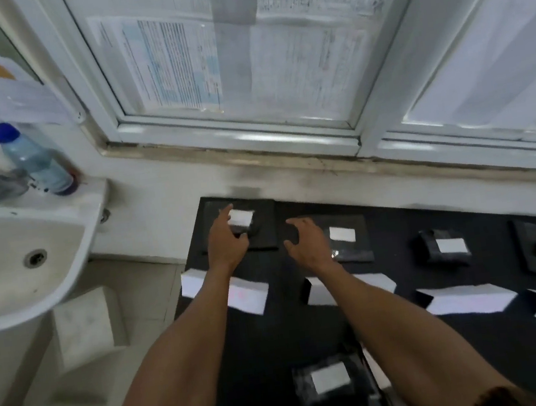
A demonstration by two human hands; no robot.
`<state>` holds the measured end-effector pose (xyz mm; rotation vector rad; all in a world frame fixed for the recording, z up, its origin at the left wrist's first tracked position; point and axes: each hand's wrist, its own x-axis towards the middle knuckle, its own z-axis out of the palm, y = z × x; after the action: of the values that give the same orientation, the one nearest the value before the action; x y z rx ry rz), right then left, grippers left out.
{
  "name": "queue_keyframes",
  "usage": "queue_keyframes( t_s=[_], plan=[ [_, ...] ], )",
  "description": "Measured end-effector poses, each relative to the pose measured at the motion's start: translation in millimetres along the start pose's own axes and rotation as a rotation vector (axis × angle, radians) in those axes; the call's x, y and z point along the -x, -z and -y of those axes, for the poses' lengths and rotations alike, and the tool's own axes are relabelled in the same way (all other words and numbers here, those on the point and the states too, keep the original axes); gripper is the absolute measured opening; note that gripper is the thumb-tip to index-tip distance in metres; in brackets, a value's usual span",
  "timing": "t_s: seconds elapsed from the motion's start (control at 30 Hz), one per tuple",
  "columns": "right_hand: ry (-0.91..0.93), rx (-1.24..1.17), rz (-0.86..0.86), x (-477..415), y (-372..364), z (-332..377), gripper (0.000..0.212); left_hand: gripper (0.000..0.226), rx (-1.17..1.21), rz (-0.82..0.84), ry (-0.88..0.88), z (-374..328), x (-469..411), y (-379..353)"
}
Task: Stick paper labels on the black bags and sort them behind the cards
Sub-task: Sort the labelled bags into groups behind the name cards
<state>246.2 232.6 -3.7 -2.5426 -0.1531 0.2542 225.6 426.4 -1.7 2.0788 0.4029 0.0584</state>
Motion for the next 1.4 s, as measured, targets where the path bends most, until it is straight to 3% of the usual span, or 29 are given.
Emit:
queue_keyframes(
  t_s=[0.23,0.37,0.53,0.67,0.83,0.93,1.07,1.13,1.27,1.4],
  plan=[
    [-0.020,0.025,0.030,129,29,-66,0.045,0.076,-0.069,0.112,-0.039,-5,141,-52],
    [-0.027,0.026,0.140,202,23,-105,0.047,0.083,-0.260,0.379,-0.030,13,219,-88],
    [0.013,-0.003,0.255,265,10,-134,0.047,0.111,-0.535,0.611,0.120,39,293,-116],
    [0.052,-0.022,0.270,282,2,-143,0.046,0.102,-0.661,0.511,0.164,44,315,-126],
    [-0.003,-0.058,0.262,293,-5,-156,0.058,0.059,-0.645,0.376,0.088,38,325,-130],
    [-0.025,-0.199,0.172,292,-1,-156,0.060,0.057,-0.580,0.297,0.072,31,328,-123],
    [-0.144,-0.501,0.010,292,21,-143,0.079,0.058,-0.442,0.142,0.097,5,338,-119],
    [-0.222,-0.647,0.010,287,31,-132,0.082,0.059,-0.333,0.053,0.102,-15,338,-122],
    [-0.238,-0.759,0.014,276,50,-121,0.062,0.052,-0.185,0.026,0.085,-56,334,-123],
    [-0.195,-0.791,0.049,265,89,-120,0.042,0.059,-0.045,0.005,0.072,-82,321,-108]
  ],
)
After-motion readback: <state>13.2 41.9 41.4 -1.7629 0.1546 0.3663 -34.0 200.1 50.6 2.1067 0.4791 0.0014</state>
